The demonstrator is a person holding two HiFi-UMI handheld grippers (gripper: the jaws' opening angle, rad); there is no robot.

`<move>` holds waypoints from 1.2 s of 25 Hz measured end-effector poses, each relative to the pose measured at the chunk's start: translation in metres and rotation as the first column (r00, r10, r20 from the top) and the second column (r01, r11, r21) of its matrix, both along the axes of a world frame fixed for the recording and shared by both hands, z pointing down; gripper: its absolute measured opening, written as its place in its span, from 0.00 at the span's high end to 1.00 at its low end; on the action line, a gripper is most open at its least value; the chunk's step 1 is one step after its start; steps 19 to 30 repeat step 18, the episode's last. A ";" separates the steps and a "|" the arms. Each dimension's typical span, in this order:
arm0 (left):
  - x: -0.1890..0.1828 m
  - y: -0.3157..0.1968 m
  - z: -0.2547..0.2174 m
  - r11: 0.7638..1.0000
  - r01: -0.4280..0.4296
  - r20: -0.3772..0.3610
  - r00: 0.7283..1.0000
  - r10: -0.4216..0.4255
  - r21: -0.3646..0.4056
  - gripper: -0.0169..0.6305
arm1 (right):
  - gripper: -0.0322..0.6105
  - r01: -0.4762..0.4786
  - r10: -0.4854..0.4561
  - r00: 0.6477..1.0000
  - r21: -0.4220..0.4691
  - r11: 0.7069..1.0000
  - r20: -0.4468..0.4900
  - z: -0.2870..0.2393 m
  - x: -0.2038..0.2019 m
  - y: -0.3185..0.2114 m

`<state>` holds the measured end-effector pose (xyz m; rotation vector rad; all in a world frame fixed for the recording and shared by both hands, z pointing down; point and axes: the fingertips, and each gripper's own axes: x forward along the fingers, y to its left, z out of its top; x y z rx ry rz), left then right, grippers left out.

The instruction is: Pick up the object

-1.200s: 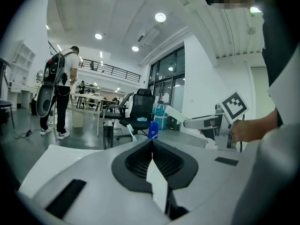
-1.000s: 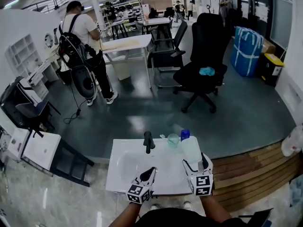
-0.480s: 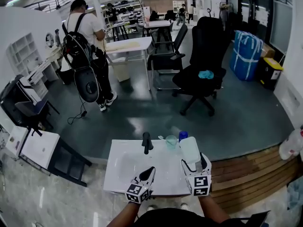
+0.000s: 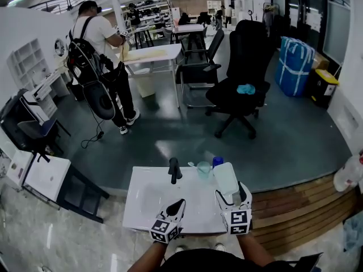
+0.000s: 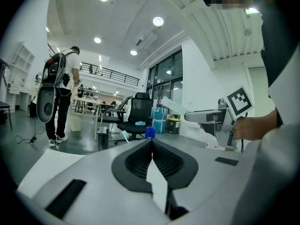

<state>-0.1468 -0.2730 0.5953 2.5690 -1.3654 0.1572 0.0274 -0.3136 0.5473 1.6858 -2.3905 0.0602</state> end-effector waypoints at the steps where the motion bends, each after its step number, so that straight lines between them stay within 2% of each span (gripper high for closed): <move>1: -0.001 0.000 0.000 1.000 0.001 0.001 1.000 -0.001 0.001 0.94 | 0.35 0.002 -0.002 1.000 -0.001 1.000 0.002 0.001 -0.001 0.000; 30: 0.005 0.006 0.006 1.000 -0.002 0.005 1.000 0.002 -0.014 0.94 | 0.35 -0.005 0.005 1.000 -0.030 1.000 0.003 0.008 0.003 -0.001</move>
